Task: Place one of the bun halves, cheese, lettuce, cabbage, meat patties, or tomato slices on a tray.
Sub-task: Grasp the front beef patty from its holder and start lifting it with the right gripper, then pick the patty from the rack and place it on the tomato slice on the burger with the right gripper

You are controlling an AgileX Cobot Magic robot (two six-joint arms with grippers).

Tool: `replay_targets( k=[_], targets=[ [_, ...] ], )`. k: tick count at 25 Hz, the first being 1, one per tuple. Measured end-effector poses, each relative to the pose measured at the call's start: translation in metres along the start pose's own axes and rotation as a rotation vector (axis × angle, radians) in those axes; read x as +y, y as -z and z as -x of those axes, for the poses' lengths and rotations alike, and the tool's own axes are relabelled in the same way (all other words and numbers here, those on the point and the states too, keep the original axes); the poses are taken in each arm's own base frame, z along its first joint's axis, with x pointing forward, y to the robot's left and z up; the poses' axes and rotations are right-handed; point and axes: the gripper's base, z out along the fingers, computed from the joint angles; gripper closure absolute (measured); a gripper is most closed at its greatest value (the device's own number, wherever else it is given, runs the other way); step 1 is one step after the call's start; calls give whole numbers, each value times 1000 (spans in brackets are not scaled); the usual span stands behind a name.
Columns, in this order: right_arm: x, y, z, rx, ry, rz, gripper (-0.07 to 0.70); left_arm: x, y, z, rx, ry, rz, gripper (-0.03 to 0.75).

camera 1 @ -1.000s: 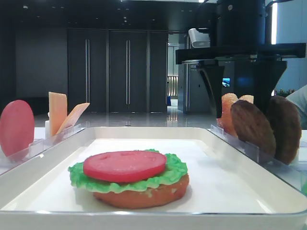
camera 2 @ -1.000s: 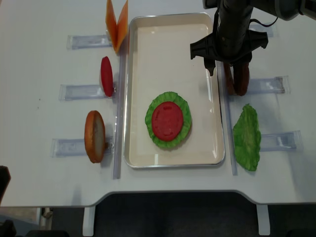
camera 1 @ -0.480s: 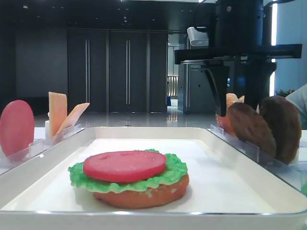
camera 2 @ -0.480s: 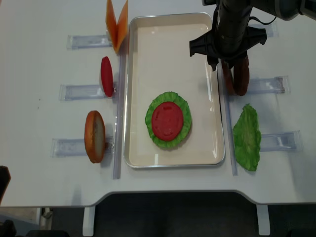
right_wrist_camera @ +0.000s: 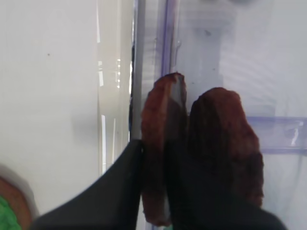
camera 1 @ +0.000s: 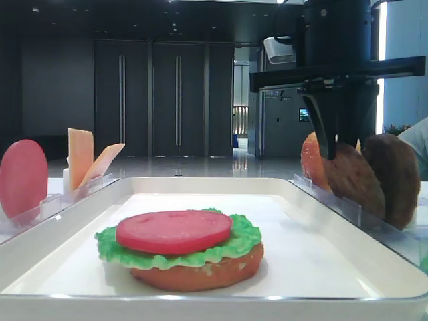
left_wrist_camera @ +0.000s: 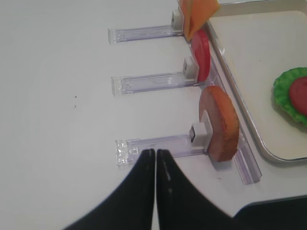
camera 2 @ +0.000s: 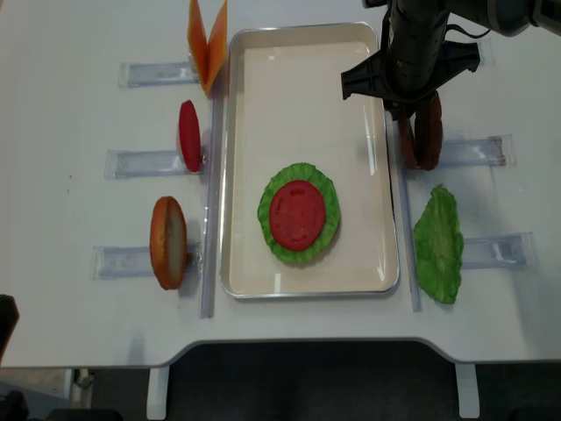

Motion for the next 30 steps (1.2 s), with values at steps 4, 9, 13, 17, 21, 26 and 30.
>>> replay_targets(
  k=[4, 9, 13, 17, 21, 26, 30],
  targets=[
    [-1, 0, -2, 17, 1, -11, 510, 0, 0, 0, 0, 3, -1, 715],
    [-1, 2, -3, 41, 4, -28, 514, 0, 0, 0, 0, 3, -1, 715],
    [-3, 5, -6, 59, 10, -37, 517, 0, 0, 0, 0, 3, -1, 715],
    [-5, 17, -11, 70, 1, -23, 518, 0, 0, 0, 0, 4, -3, 715],
    [-8, 29, -13, 52, -4, -8, 518, 0, 0, 0, 0, 4, -3, 715],
    [-10, 43, -13, 17, -10, 11, 518, 0, 0, 0, 0, 5, -4, 715],
    [-10, 63, -13, -25, -18, 62, 518, 0, 0, 0, 0, 5, -4, 715]
  ],
)
